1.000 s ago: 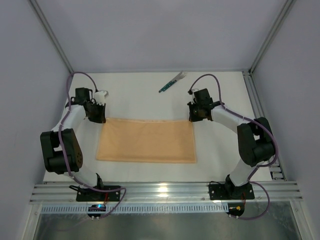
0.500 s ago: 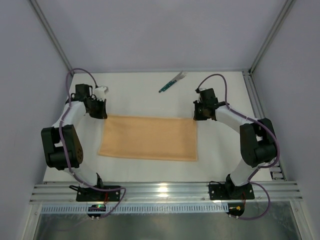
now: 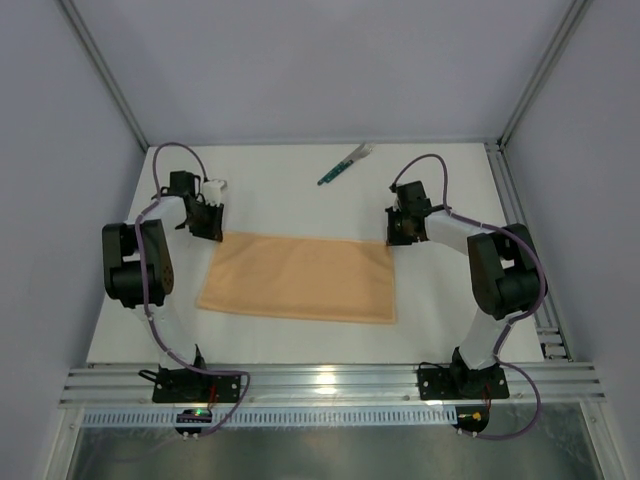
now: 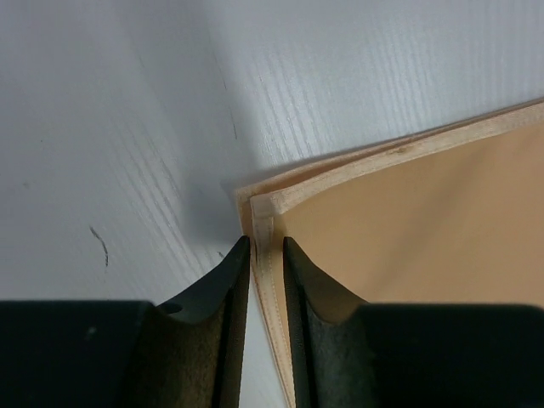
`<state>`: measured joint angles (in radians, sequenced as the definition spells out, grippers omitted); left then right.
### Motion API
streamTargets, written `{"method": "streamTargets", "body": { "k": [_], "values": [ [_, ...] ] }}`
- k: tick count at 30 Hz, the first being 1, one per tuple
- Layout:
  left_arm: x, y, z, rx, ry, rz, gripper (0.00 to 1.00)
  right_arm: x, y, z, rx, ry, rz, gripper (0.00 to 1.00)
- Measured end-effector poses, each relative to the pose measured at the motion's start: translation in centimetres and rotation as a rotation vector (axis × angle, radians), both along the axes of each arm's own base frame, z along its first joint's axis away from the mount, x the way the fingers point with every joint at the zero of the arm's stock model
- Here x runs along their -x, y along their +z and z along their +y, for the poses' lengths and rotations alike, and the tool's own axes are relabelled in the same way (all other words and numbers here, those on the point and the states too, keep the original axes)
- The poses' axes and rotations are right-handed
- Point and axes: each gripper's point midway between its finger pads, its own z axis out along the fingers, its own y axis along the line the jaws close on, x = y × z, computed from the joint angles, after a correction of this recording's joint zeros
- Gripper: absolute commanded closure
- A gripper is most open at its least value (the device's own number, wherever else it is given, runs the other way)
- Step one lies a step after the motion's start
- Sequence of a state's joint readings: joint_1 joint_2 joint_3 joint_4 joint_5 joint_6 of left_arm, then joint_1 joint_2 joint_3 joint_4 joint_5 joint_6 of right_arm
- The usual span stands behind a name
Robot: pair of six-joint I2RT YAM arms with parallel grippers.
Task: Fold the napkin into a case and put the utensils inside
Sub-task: Smooth out the rectangle-folded napkin at the center of the board.
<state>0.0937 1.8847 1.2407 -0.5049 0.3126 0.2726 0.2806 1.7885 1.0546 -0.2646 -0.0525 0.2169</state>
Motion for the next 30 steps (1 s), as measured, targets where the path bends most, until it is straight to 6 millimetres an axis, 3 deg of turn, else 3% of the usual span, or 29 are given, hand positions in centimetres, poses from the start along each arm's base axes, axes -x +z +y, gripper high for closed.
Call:
{"method": "streamTargets", "body": {
  "k": [19, 20, 21, 22, 26, 28, 30],
  "values": [
    [-0.8, -0.3, 0.3, -0.011, 0.02, -0.009, 0.74, -0.1, 0.1, 0.0, -0.005, 0.0, -0.005, 0.95],
    [-0.8, -0.3, 0.2, -0.01, 0.022, -0.008, 0.74, -0.1, 0.1, 0.1, -0.004, 0.0, -0.004, 0.87],
    [-0.8, -0.3, 0.2, -0.008, 0.025, -0.007, 0.73, -0.1, 0.2, 0.0, -0.004, -0.002, -0.001, 0.66],
    [-0.8, -0.2, 0.2, -0.006, 0.028, -0.006, 0.73, -0.1, 0.3, 0.0, -0.004, -0.005, 0.004, 0.59],
    [-0.5, 0.7, 0.1, -0.005, 0.03, -0.011, 0.71, -0.7, 1.4, -0.2, 0.014, -0.015, -0.011, 0.45],
    [0.0, 2.4, 0.0, -0.006, 0.028, -0.026, 0.69, -0.6, 2.3, -0.6, 0.033, -0.026, -0.027, 0.29],
    [0.6, 5.0, -0.1, -0.01, 0.018, -0.065, 0.69, -0.4, 4.2, -1.0, 0.06, -0.038, -0.066, 0.29]
  ]
}}
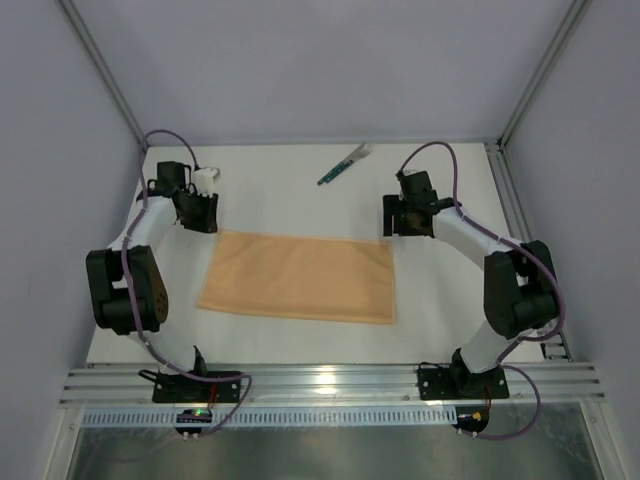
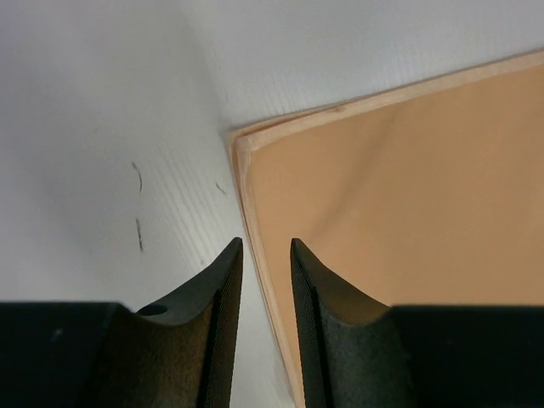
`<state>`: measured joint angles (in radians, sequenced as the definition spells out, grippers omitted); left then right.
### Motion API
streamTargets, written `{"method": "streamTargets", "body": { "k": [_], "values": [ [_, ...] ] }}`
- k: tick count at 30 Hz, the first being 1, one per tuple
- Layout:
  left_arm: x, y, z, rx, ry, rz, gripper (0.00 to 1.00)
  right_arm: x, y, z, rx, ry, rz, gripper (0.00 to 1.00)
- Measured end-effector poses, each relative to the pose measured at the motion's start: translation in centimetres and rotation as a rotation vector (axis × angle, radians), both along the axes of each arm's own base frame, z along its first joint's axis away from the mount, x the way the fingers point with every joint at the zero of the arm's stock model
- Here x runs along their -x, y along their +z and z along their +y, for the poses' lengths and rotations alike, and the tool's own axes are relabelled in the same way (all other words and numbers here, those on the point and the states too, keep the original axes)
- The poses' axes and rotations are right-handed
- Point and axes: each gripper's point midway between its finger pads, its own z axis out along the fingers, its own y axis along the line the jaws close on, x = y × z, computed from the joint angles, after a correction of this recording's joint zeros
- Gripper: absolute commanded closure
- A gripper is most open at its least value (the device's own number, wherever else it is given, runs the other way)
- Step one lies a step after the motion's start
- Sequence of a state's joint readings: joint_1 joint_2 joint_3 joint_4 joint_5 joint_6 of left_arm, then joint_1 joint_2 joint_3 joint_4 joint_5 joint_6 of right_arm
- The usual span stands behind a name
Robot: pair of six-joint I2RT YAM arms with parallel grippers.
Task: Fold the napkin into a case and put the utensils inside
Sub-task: Smooth out the rectangle-folded napkin at the center of the board.
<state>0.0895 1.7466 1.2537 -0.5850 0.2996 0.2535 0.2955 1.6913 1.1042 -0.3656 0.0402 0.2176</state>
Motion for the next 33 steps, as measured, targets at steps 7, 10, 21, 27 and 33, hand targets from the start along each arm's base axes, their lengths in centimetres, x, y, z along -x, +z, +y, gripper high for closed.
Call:
{"method": "streamTargets", "body": {
  "k": [7, 10, 21, 27, 33],
  "values": [
    [7.8, 3.3, -0.2, -0.065, -0.101, 0.003, 0.73, 5.0, 7.9, 5.9, -0.03, 0.126, -0.203, 0.81],
    [13.5, -0.8, -0.6, -0.088, -0.15, 0.18, 0.73, 9.8, 6.4, 9.8, -0.109, 0.233, -0.155, 0.96],
    [17.1, -6.2, 0.7, -0.208, -0.156, 0.367, 0.77, 18.9, -4.9, 8.6, -0.101, 0.095, 0.15, 0.96],
    [17.2, -6.3, 1.0, -0.231, -0.143, 0.332, 0.77, 18.8, -5.0, 7.8, -0.165, -0.034, 0.128, 0.96],
    [17.2, -6.3, 1.0, -0.235, -0.15, 0.301, 0.76, 18.7, -4.9, 4.4, -0.202, -0.163, 0.112, 0.96]
  ]
}}
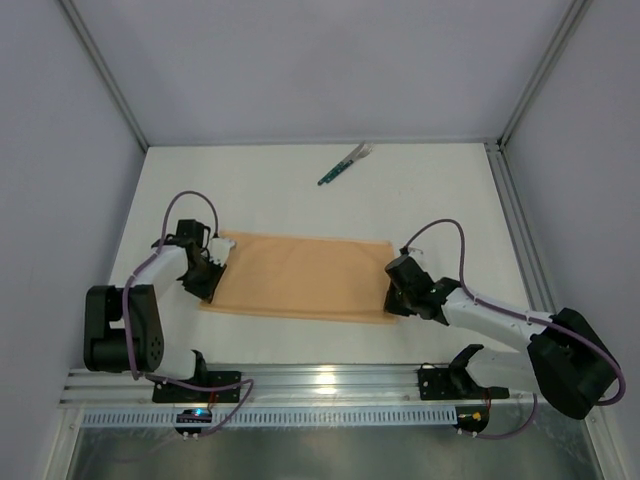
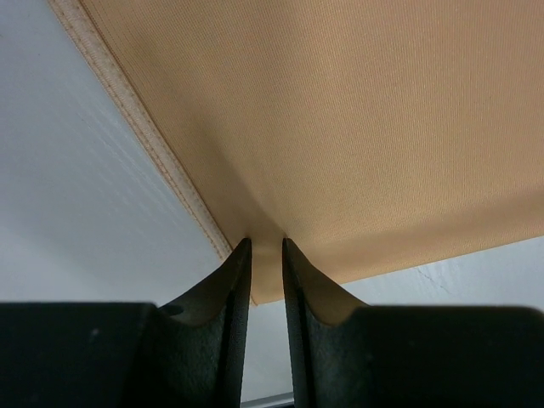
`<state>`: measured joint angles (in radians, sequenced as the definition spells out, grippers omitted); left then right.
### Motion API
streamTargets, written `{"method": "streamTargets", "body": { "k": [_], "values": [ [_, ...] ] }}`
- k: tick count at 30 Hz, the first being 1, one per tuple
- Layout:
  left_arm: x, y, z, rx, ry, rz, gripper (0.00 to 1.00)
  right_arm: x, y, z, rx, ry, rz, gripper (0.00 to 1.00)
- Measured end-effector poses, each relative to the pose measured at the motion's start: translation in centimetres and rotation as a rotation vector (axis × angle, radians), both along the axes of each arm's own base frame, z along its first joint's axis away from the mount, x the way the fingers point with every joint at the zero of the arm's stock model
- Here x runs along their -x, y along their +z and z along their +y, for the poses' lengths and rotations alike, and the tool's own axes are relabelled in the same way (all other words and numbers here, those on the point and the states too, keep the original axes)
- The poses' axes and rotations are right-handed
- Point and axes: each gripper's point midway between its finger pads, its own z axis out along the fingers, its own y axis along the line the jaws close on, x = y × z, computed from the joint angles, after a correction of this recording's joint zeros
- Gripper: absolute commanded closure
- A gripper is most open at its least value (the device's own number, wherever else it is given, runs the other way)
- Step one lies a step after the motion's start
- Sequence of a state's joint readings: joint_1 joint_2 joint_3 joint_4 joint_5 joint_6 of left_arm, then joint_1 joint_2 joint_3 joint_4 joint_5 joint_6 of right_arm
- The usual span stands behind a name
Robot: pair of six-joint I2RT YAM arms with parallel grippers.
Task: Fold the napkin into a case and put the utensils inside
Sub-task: Smooth out the rectangle-folded napkin at the center of the board.
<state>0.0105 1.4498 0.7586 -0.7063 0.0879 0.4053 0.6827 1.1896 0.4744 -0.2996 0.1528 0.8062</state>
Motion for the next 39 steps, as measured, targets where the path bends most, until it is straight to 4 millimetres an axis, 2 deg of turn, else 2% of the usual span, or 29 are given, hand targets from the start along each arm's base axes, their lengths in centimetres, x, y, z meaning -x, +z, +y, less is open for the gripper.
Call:
{"method": "streamTargets", "body": {
  "k": [5, 8, 10, 12, 15, 16, 18, 23, 28, 39],
  "values": [
    [0.1, 0.1, -0.2, 0.009, -0.02, -0.026, 0.76, 0.4, 0.7, -1.5, 0.109, 0.003, 0.029, 0.96],
    [0.2, 0.1, -0.2, 0.009, -0.025, -0.034, 0.76, -0.3, 3.2, 0.5, 0.136, 0.075, -0.015, 0.96],
    [0.1, 0.1, -0.2, 0.008, -0.025, -0.038, 0.76, -1.2, 5.8, 3.9, 0.109, 0.155, -0.076, 0.96],
    [0.2, 0.1, -0.2, 0.008, -0.025, -0.039, 0.76, -1.8, 8.1, 8.8, 0.049, 0.252, -0.129, 0.96],
    [0.2, 0.1, -0.2, 0.008, -0.025, -0.041, 0.76, -1.5, 9.3, 16.3, -0.07, 0.395, -0.151, 0.96],
    [0.2, 0.1, -0.1, 0.008, -0.024, -0.042, 0.76, -1.2, 9.1, 18.6, -0.113, 0.439, -0.143, 0.96],
    [0.3, 0.1, -0.1, 0.008, -0.025, -0.043, 0.76, -0.3, 7.7, 22.2, -0.169, 0.518, -0.104, 0.96],
    [0.4, 0.2, -0.2, 0.009, -0.024, -0.045, 0.75, 1.6, 3.7, 27.4, -0.221, 0.656, 0.0, 0.96],
    [0.5, 0.2, -0.2, 0.012, -0.024, -0.043, 0.75, 2.3, 2.4, 29.1, -0.251, 0.707, 0.038, 0.96],
    [0.7, 0.7, -0.4, 0.022, -0.027, -0.05, 0.75, 2.4, 0.6, 28.7, -0.233, 0.701, 0.07, 0.96]
  ]
}}
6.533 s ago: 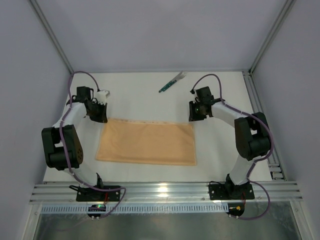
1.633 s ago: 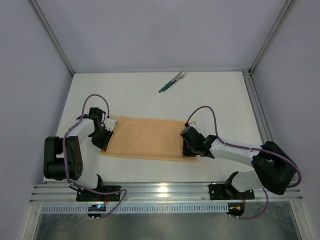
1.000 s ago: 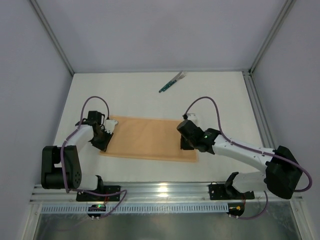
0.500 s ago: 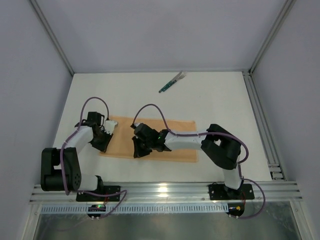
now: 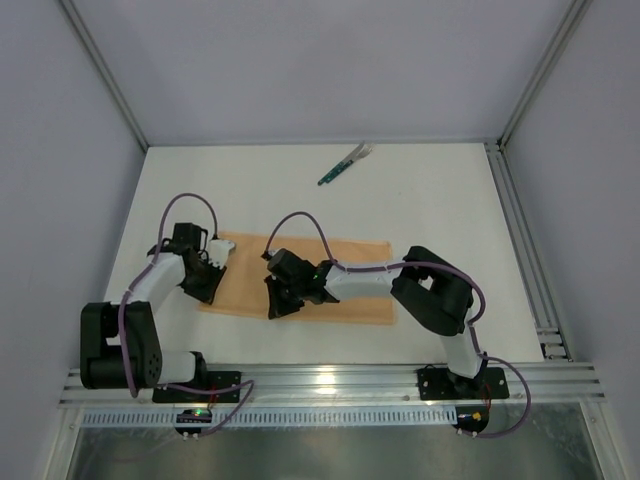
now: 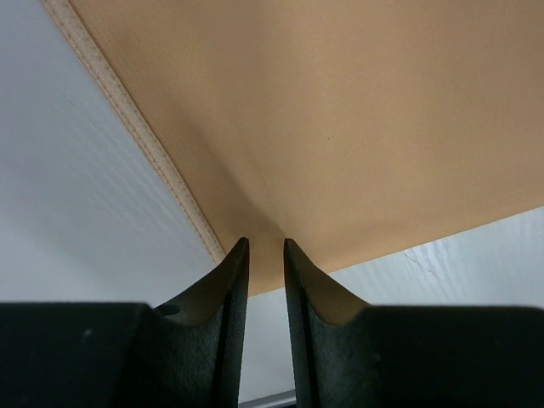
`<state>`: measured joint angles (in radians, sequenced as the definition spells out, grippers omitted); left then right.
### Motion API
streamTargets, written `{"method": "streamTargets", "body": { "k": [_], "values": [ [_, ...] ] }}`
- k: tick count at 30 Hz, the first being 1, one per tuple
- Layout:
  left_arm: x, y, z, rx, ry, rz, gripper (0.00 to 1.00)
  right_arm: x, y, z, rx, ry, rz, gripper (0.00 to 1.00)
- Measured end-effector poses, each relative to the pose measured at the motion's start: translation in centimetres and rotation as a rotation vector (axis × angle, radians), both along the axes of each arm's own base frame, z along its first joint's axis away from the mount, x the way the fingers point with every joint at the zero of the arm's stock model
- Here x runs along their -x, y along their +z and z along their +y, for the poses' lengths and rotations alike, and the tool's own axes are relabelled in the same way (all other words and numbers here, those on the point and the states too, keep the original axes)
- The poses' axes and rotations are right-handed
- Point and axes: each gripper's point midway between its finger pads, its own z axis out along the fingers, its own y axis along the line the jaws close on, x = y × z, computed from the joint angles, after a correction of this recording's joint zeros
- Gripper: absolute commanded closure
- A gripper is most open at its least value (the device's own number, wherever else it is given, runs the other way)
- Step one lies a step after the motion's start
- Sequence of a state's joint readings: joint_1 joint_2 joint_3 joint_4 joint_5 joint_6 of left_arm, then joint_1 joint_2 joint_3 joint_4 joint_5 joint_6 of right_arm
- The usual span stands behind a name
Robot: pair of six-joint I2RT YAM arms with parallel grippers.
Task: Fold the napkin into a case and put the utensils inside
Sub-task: Smooth out the rectangle-folded napkin at the center of the board.
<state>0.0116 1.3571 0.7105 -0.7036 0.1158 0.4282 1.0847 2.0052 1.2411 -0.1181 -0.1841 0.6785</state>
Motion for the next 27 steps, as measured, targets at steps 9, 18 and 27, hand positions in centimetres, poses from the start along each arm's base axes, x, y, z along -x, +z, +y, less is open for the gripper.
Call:
{"method": "streamTargets", "body": {
  "k": [9, 18, 27],
  "values": [
    [-2.6, 6.5, -1.7, 0.09, -0.059, -0.21, 0.78, 0.0, 0.1, 0.0, 0.004, 0.012, -0.005, 0.96],
    [0.7, 1.4, -0.7, 0.036, -0.085, -0.016, 0.82, -0.6, 2.4, 1.7, -0.056, 0.013, -0.019, 0.96],
    [1.2, -0.5, -0.3, 0.015, -0.086, 0.032, 0.82, -1.5, 1.2, 3.2, -0.077, -0.028, 0.003, 0.96]
  ]
}}
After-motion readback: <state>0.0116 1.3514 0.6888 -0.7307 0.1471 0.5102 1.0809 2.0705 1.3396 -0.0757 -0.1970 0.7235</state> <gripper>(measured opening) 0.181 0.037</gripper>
